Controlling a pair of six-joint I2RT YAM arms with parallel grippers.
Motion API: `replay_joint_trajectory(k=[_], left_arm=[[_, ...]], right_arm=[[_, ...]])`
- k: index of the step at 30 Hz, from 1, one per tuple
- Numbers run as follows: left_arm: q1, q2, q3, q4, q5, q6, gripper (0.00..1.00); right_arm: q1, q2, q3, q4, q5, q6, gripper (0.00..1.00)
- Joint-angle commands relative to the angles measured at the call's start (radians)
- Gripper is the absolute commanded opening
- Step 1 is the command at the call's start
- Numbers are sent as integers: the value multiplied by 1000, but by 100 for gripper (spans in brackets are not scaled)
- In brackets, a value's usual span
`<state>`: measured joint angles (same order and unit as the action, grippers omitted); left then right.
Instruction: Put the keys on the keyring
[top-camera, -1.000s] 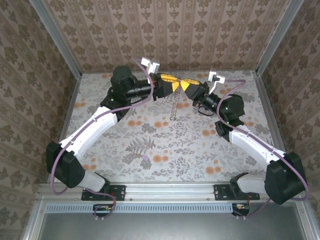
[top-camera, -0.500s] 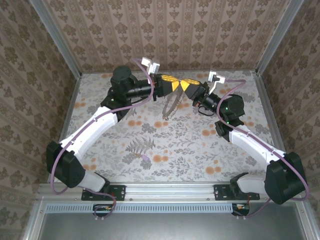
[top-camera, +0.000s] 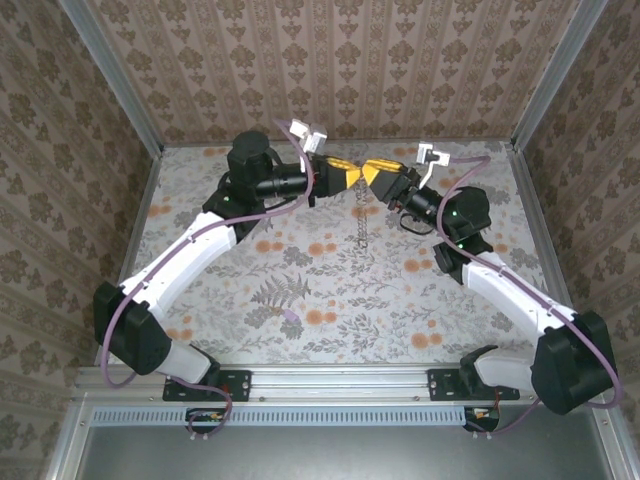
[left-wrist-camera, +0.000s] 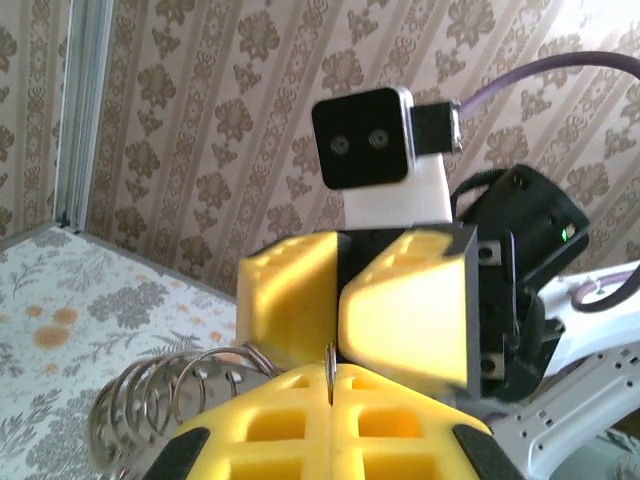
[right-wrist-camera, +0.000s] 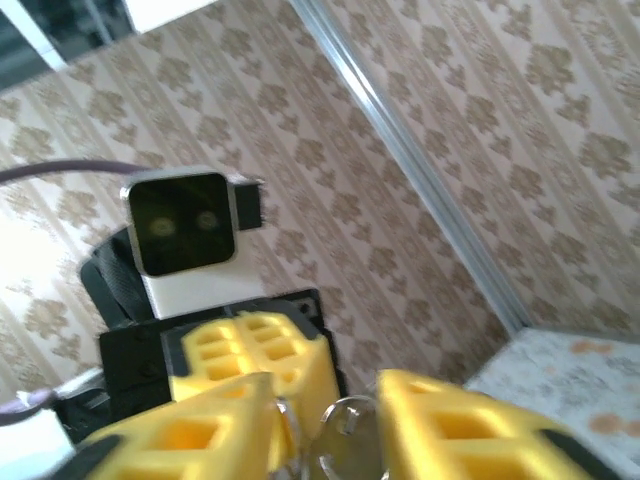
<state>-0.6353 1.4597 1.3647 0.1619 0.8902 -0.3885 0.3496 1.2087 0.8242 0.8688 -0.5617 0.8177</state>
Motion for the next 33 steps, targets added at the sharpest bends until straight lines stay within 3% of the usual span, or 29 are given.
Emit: replay_joint_trajectory(k=[1, 7, 13, 19, 33], left_arm=[[-6, -7, 91, -178, 57, 168, 0], [1, 17, 210, -477, 108, 371, 0], [16, 45, 290, -653, 171, 468, 0], [20, 54, 319, -718, 196, 504, 0], [21, 93, 352, -738, 222, 509, 0]], right_arm=[[-42, -93, 60, -244, -50, -73, 40], [-84, -162, 120, -534, -159, -171, 44], [-90, -168, 166, -630, -310, -226, 44], [-82, -142, 200, -644, -416, -235, 40], [-35, -78, 218, -642, -417, -254, 32]])
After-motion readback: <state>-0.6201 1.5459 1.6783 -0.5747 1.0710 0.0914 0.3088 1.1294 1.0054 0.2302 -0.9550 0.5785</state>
